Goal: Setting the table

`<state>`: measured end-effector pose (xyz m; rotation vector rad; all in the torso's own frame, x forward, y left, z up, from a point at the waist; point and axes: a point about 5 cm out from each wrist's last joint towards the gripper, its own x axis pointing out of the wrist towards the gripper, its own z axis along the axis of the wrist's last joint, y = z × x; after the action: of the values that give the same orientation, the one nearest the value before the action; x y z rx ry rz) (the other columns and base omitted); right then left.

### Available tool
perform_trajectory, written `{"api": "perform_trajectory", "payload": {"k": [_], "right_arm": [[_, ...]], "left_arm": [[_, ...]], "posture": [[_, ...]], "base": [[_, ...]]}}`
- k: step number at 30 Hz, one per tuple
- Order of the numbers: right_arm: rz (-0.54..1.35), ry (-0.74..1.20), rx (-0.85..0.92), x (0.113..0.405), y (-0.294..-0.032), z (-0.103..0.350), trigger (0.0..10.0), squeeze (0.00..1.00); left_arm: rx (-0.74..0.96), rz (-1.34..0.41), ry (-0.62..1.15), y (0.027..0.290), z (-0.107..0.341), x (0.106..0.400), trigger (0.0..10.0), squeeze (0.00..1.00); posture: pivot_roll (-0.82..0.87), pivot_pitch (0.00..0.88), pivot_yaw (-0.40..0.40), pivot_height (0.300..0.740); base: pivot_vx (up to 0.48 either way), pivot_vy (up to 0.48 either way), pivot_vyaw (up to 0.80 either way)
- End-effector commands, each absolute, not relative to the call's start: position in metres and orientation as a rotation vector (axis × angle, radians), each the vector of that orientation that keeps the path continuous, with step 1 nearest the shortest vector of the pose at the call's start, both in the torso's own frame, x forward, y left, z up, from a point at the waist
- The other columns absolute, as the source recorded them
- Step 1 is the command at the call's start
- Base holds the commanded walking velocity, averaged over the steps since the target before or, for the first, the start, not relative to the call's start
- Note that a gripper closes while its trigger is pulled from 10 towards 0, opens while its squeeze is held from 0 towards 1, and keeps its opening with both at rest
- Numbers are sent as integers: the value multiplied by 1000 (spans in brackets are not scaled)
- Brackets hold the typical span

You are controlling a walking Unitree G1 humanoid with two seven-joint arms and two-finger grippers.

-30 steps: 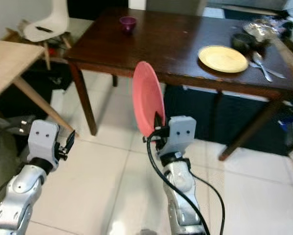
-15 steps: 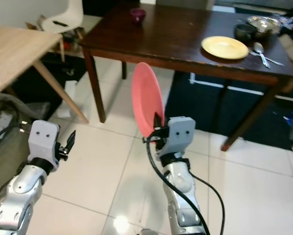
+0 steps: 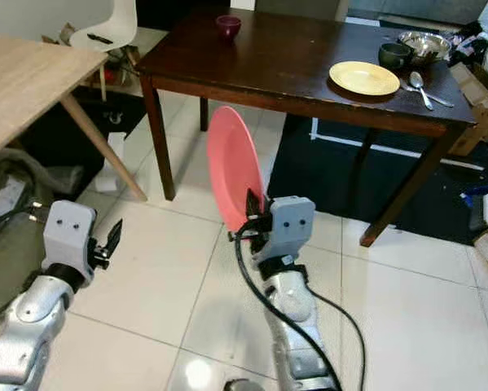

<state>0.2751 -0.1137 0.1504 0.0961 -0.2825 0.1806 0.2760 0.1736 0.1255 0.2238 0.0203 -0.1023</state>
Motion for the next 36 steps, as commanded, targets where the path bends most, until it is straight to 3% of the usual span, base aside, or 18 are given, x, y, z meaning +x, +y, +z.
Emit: {"api": "perform_trajectory", "payload": {"k": [1,8,9,11,17,32,36], "right_arm": [[204,-277,103,275,-111,150,10000,0],[260,-201,102,275,-108,136,10000,0],[248,-70,103,276,-114,105,10000,0],[237,14,100,274,-119,86,10000,0],[225,204,51,263,-132,39,10000,0],[197,98,126,277,-132,57,10000,0],[190,69,119,280,-134,63,10000,0]], "left_arm": [[223,-92,39,176,123,275,10000,0],[232,-7,116,192,103,271,10000,0],[322,19,248,209,74,263,10000,0],[366,10,308,218,60,257,10000,0],[204,93,487,234,26,238,10000,0],[306,59,358,222,39,247,10000,0],[302,74,328,223,44,248,10000,0]], "posture": [[-91,13,57,740],[-85,18,42,740],[-73,22,15,740],[-73,22,15,740],[-65,24,-2,740],[-64,28,-4,740],[-63,29,-3,740]], "base": [[0,0,0],[0,0,0],[0,0,0],[0,0,0],[0,0,0],[0,0,0],[0,0,784]]}}
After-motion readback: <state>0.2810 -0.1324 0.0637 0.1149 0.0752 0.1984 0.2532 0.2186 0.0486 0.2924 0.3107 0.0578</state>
